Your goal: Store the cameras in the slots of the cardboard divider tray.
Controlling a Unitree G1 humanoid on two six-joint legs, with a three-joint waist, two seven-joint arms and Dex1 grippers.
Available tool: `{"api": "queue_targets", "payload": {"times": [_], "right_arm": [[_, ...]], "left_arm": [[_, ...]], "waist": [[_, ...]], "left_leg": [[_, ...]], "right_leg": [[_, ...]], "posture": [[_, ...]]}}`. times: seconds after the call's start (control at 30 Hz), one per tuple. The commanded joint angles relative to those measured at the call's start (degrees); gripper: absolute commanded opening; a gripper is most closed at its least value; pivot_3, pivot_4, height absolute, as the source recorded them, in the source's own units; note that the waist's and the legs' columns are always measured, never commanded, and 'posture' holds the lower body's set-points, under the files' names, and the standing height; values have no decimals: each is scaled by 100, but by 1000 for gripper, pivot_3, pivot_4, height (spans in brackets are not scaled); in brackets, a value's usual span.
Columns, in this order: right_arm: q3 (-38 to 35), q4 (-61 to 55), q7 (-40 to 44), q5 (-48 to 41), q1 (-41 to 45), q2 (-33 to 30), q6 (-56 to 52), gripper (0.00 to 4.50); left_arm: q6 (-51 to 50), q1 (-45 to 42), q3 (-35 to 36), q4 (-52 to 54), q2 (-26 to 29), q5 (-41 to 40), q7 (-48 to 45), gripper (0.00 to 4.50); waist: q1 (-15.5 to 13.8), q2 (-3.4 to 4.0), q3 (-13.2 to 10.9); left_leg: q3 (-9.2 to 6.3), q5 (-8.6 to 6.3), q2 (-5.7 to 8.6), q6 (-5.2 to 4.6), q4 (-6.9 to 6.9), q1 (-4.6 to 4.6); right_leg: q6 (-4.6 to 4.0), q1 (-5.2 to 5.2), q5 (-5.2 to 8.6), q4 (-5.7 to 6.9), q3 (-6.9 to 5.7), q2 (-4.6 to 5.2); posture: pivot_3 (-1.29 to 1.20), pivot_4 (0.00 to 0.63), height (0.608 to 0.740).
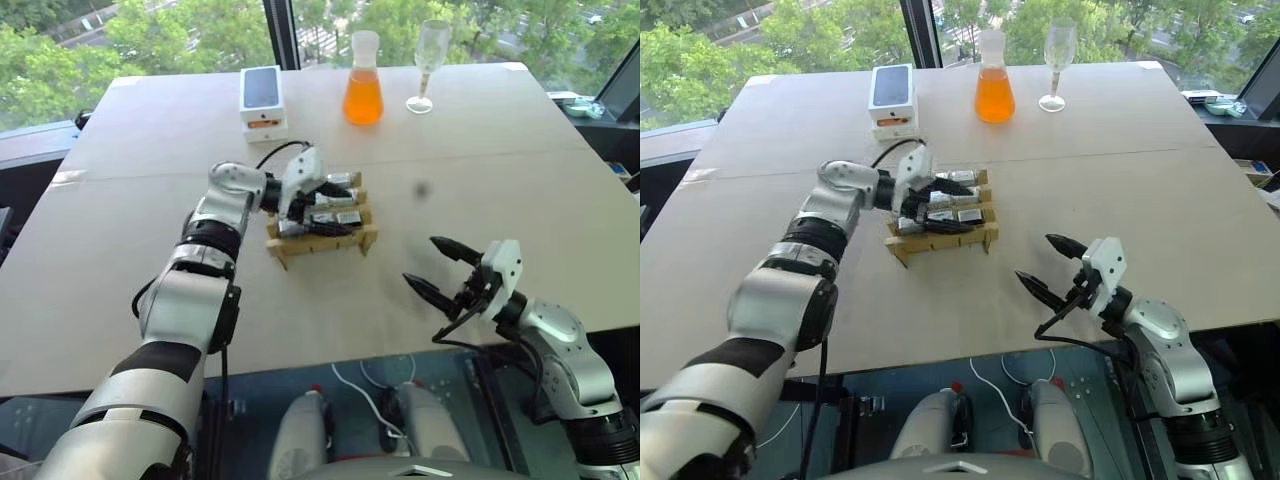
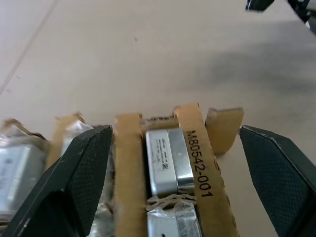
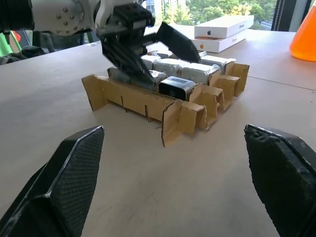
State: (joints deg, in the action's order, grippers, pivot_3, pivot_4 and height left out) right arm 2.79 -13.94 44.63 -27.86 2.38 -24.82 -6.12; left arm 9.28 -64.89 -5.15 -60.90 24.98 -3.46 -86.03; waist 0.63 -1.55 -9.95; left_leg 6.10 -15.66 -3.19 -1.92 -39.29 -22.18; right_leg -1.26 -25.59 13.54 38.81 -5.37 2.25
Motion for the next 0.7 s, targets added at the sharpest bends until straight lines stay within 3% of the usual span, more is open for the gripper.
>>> {"api": "queue_targets", "payload": {"times": [0.03, 0.27, 0.43, 0.57, 0.7], "right_arm": [[-124, -4, 139, -35, 47, -23, 50, 4500], [-323, 365, 391, 31, -57, -91, 255, 4500], [-659, 766, 667, 32, -121, -309, 459, 4500], [-858, 1200, 897, 51, -92, -471, 630, 4500], [-904, 1629, 1026, 157, -1, -455, 884, 4500]], "left_arm": [[-1038, 551, 504, 2038, 363, -896, -188, 4216], [-2974, 3067, 1565, 6061, 910, -1823, 1570, 4216], [-3348, 5430, 2208, 8098, 835, -1551, 2992, 4216], [-3210, 6760, 2361, 8703, 455, -1533, 3526, 4216], [-2955, 7442, 2009, 8890, -25, -1449, 4086, 4216]], "waist": [[22, 1, 0], [10, 2, 1], [-74, -5, 4], [-47, 9, 17], [-155, 5, 18]], "left_leg": [[2, 0, -7, 1, 1, 2], [5, 1, -13, 3, 7, 15], [6, 0, -8, 1, 7, 26], [15, -17, -6, -27, 16, 61], [4, -21, -6, -33, 13, 54]], "right_leg": [[-1, 0, -1, 0, 4, 1], [-19, 4, -11, 7, 12, 33], [-10, 18, -5, 6, 14, 47], [-3, 48, 2, -1, 24, 53], [-1, 46, 2, -1, 7, 52]], "posture": [[0, 150, 740], [0, 150, 740], [0, 150, 740], [0, 150, 740], [0, 150, 740]]}}
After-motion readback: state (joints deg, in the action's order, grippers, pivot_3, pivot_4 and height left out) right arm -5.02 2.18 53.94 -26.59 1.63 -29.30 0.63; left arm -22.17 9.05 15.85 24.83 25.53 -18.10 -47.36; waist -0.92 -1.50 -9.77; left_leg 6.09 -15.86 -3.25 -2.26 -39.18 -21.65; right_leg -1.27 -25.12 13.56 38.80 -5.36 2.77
